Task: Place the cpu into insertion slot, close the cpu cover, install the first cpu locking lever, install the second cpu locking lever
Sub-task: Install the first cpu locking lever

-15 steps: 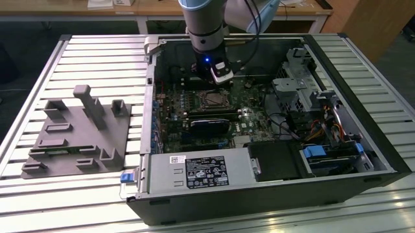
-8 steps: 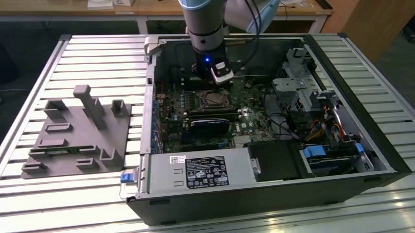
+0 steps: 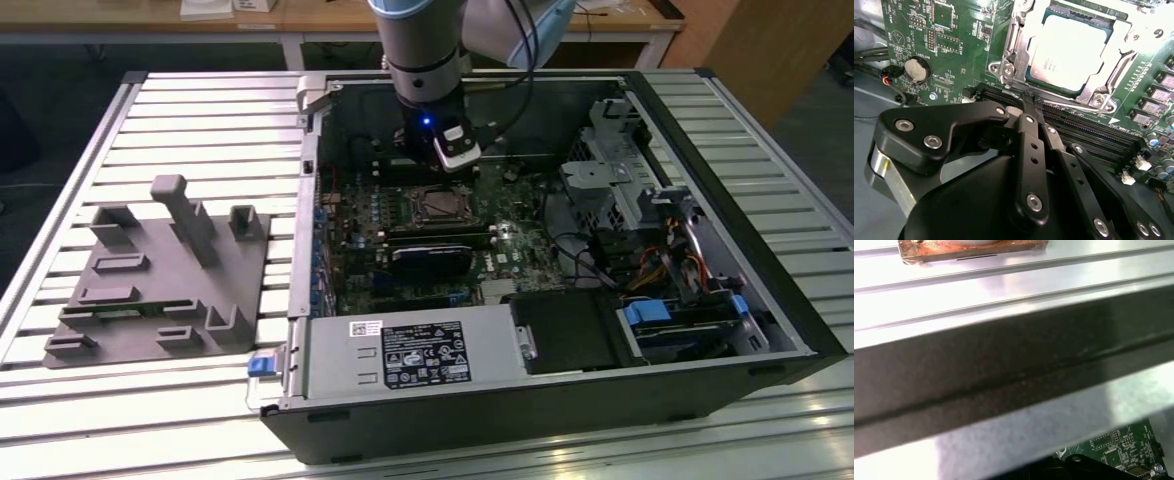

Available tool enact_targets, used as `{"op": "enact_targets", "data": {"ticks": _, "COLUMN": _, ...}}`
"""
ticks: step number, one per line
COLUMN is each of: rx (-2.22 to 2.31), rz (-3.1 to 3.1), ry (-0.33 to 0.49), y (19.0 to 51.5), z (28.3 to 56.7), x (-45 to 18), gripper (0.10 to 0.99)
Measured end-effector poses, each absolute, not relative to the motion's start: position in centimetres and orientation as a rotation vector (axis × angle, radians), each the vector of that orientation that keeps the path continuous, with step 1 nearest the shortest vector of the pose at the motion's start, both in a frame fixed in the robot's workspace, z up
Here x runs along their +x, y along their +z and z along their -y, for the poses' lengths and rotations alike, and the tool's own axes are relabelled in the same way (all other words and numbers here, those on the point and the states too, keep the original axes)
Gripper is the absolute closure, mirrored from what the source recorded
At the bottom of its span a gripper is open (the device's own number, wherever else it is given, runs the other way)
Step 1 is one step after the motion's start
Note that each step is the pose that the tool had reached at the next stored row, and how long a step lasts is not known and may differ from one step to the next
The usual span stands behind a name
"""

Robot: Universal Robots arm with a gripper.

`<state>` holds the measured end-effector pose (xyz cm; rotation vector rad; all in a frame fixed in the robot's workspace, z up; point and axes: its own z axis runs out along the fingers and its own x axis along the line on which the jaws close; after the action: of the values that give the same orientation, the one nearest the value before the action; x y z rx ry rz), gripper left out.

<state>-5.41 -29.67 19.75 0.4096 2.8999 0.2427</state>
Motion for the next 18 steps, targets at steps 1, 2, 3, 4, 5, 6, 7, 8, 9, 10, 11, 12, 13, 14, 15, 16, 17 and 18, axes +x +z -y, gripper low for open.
{"op": "enact_targets", "data": {"ticks": 1, "rx": 0.41, "rz": -2.9, "ry": 0.243, "y": 19.75, "z": 29.63, "x": -5.42, "gripper": 0.98}}
{"op": "enact_targets", "data": {"ticks": 2, "rx": 0.41, "rz": -2.9, "ry": 0.243, "y": 19.75, "z": 29.6, "x": -5.42, "gripper": 0.98}}
{"op": "enact_targets", "data": {"ticks": 3, "rx": 0.41, "rz": -2.9, "ry": 0.243, "y": 19.75, "z": 29.58, "x": -5.42, "gripper": 0.98}}
{"op": "enact_targets", "data": {"ticks": 4, "rx": 0.41, "rz": -2.9, "ry": 0.243, "y": 19.75, "z": 29.57, "x": -5.42, "gripper": 0.98}}
{"op": "enact_targets", "data": {"ticks": 5, "rx": 0.409, "rz": -2.9, "ry": 0.243, "y": 19.75, "z": 29.57, "x": -5.42, "gripper": 0.98}}
{"op": "enact_targets", "data": {"ticks": 6, "rx": 0.41, "rz": -2.9, "ry": 0.244, "y": 19.75, "z": 29.57, "x": -5.42, "gripper": 0.98}}
{"op": "enact_targets", "data": {"ticks": 7, "rx": 0.41, "rz": -2.9, "ry": 0.243, "y": 19.74, "z": 29.57, "x": -5.42, "gripper": 0.98}}
{"op": "enact_targets", "data": {"ticks": 8, "rx": 0.41, "rz": -2.9, "ry": 0.244, "y": 19.7, "z": 29.56, "x": -5.42, "gripper": 0.98}}
{"op": "enact_targets", "data": {"ticks": 9, "rx": 0.41, "rz": -2.9, "ry": 0.244, "y": 19.67, "z": 29.56, "x": -5.42, "gripper": 0.98}}
{"op": "enact_targets", "data": {"ticks": 10, "rx": 0.41, "rz": -2.899, "ry": 0.244, "y": 19.65, "z": 29.57, "x": -5.43, "gripper": 0.98}}
{"op": "enact_targets", "data": {"ticks": 11, "rx": 0.409, "rz": -2.899, "ry": 0.244, "y": 19.62, "z": 29.58, "x": -5.43, "gripper": 0.98}}
{"op": "enact_targets", "data": {"ticks": 12, "rx": 0.409, "rz": -2.899, "ry": 0.244, "y": 19.6, "z": 29.61, "x": -5.43, "gripper": 0.98}}
{"op": "enact_targets", "data": {"ticks": 13, "rx": 0.409, "rz": -2.898, "ry": 0.244, "y": 19.59, "z": 29.65, "x": -5.43, "gripper": 0.98}}
{"op": "enact_targets", "data": {"ticks": 14, "rx": 0.409, "rz": -2.898, "ry": 0.244, "y": 19.56, "z": 29.69, "x": -5.43, "gripper": 0.98}}
{"op": "enact_targets", "data": {"ticks": 15, "rx": 0.409, "rz": -2.897, "ry": 0.244, "y": 19.53, "z": 29.74, "x": -5.43, "gripper": 0.98}}
{"op": "enact_targets", "data": {"ticks": 16, "rx": 0.409, "rz": -2.897, "ry": 0.244, "y": 19.5, "z": 29.78, "x": -5.43, "gripper": 0.98}}
{"op": "enact_targets", "data": {"ticks": 17, "rx": 0.409, "rz": -2.896, "ry": 0.244, "y": 19.47, "z": 29.82, "x": -5.43, "gripper": 0.98}}
{"op": "enact_targets", "data": {"ticks": 18, "rx": 0.409, "rz": -2.895, "ry": 0.244, "y": 19.45, "z": 29.86, "x": -5.43, "gripper": 0.98}}
